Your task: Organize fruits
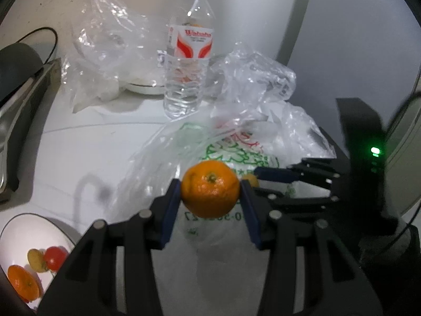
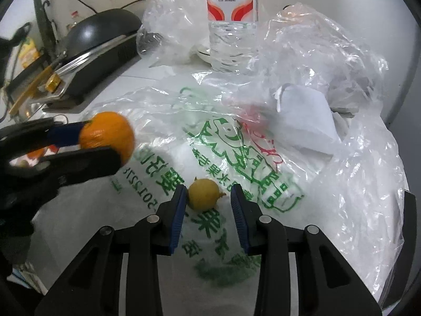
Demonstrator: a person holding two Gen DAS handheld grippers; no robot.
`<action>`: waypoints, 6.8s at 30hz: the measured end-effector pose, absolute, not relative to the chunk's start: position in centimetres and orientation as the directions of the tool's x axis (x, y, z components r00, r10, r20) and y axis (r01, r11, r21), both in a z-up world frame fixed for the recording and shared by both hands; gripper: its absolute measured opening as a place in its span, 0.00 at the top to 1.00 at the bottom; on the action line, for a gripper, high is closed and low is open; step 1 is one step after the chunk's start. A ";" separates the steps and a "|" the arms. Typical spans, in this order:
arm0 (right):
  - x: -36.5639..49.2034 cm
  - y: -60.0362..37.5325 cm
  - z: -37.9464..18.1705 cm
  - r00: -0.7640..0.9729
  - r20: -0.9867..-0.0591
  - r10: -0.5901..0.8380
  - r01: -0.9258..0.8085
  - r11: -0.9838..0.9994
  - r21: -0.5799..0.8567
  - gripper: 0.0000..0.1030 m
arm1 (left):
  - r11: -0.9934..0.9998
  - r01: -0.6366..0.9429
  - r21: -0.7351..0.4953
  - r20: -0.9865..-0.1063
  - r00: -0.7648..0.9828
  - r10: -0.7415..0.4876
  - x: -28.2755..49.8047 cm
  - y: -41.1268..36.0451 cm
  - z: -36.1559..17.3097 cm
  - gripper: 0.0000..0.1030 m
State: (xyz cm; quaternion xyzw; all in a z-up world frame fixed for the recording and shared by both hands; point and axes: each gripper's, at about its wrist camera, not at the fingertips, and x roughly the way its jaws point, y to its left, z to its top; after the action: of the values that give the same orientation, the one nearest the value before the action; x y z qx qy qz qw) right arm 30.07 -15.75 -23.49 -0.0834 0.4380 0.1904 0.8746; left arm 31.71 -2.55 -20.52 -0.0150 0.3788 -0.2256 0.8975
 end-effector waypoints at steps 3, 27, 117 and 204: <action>30.3 -15.3 -23.7 0.538 -0.805 0.250 -0.409 0.913 0.010 0.64 | 0.902 0.386 -0.196 -0.665 0.623 -0.411 30.8 -2.3 -20.3 0.55; 24.5 -15.2 -17.0 0.606 -0.727 0.323 -0.482 0.876 -0.013 0.70 | 0.939 0.323 -0.118 -0.610 0.723 -0.325 23.5 -1.1 -16.3 0.55; 24.1 1.5 -20.3 0.426 -0.761 0.489 -0.714 0.699 0.049 0.70 | 0.993 0.071 -0.099 -0.714 0.690 -0.121 21.7 13.5 -20.7 0.54; 11.8 -17.3 1.7 0.834 -0.347 0.429 -0.484 0.871 -0.087 0.29 | 1.000 0.013 0.004 -0.272 0.962 -0.011 8.9 1.9 0.8 0.05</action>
State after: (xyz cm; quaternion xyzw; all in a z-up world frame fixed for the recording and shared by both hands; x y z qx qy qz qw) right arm 11.76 -17.30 1.68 -0.0859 0.1606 0.2393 0.9537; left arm 8.90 1.89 0.84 0.0030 0.1371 -0.0062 0.9905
